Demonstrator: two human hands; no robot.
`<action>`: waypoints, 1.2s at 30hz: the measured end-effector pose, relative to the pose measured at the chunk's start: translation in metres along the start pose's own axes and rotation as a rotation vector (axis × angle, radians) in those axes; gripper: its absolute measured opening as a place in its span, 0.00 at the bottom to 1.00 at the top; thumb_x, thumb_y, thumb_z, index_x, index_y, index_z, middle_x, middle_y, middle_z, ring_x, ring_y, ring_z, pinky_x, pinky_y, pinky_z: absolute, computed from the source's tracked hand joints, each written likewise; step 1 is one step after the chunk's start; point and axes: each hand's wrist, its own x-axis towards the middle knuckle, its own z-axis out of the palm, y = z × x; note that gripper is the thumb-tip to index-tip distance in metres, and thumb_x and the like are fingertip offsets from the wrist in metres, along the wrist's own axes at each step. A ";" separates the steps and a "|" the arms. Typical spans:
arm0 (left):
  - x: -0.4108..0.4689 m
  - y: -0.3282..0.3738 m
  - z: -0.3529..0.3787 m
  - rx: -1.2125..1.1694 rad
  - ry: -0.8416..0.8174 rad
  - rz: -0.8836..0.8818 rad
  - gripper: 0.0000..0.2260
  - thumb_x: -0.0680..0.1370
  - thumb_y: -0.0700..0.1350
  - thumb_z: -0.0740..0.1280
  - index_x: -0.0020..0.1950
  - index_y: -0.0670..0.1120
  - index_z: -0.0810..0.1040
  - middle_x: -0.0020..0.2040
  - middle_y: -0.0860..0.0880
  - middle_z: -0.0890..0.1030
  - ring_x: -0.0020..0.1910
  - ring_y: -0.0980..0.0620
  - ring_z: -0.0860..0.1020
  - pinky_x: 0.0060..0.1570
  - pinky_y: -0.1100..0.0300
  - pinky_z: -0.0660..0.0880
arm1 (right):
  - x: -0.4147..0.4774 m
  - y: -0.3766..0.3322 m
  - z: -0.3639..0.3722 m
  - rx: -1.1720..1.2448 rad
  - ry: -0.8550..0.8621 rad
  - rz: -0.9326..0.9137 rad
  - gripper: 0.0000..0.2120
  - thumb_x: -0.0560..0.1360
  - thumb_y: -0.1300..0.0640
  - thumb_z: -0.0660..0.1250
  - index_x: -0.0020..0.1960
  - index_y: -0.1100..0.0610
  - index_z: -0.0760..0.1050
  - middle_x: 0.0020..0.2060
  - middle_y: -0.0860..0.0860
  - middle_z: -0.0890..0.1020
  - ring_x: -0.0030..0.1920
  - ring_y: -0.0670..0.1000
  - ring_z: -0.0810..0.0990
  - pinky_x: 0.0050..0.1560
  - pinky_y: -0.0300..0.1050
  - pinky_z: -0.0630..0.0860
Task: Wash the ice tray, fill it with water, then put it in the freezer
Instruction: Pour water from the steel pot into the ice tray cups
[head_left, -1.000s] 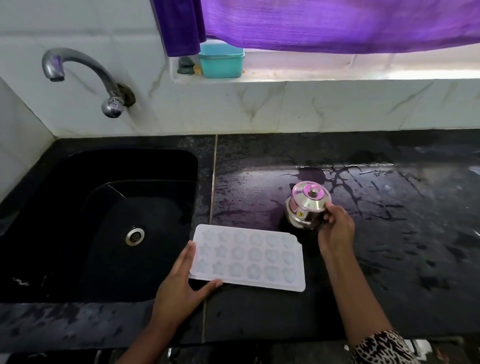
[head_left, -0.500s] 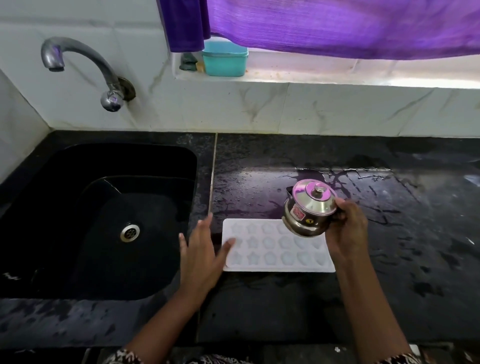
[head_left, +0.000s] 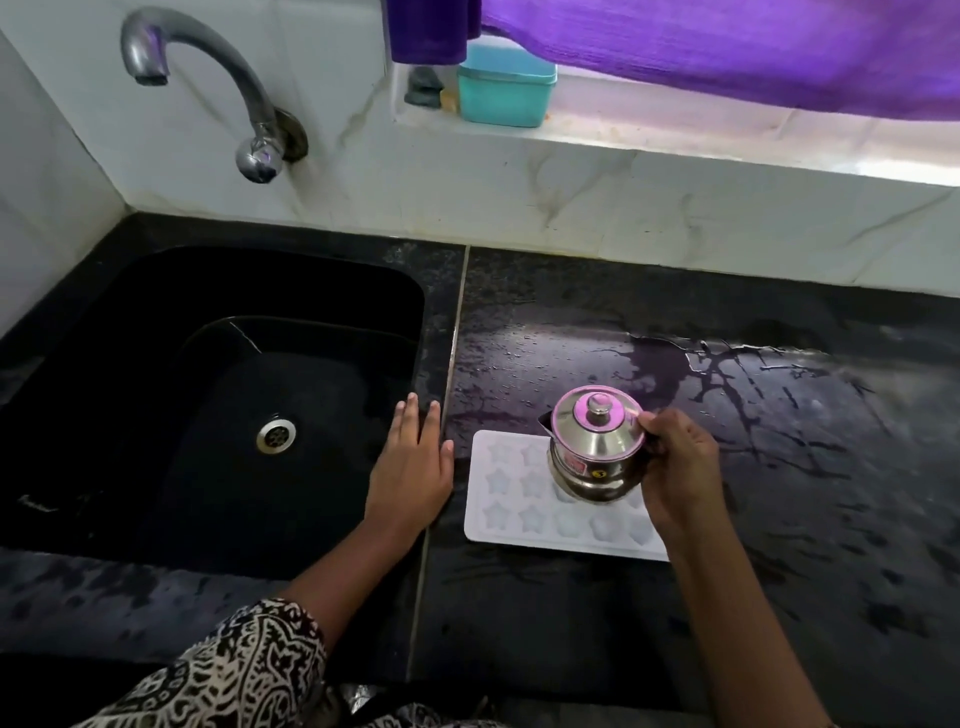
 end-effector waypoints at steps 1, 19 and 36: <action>0.000 0.000 0.001 0.008 0.001 0.048 0.24 0.82 0.52 0.51 0.76 0.44 0.60 0.78 0.42 0.57 0.77 0.45 0.53 0.72 0.50 0.58 | 0.001 0.000 0.001 -0.008 -0.006 0.001 0.25 0.73 0.72 0.59 0.21 0.53 0.67 0.20 0.45 0.65 0.24 0.43 0.64 0.26 0.35 0.62; -0.005 -0.008 -0.018 -0.026 -0.292 0.544 0.57 0.62 0.78 0.61 0.79 0.48 0.42 0.79 0.53 0.46 0.77 0.58 0.45 0.76 0.53 0.42 | 0.007 -0.007 0.013 -0.188 -0.083 -0.002 0.16 0.73 0.71 0.61 0.29 0.60 0.65 0.21 0.47 0.65 0.25 0.45 0.62 0.27 0.37 0.62; -0.006 -0.005 -0.022 -0.014 -0.303 0.516 0.57 0.62 0.78 0.62 0.79 0.49 0.43 0.79 0.54 0.47 0.77 0.59 0.45 0.76 0.56 0.41 | 0.008 -0.016 0.031 -0.383 -0.112 -0.013 0.19 0.71 0.71 0.63 0.25 0.58 0.65 0.19 0.45 0.65 0.22 0.43 0.63 0.24 0.34 0.65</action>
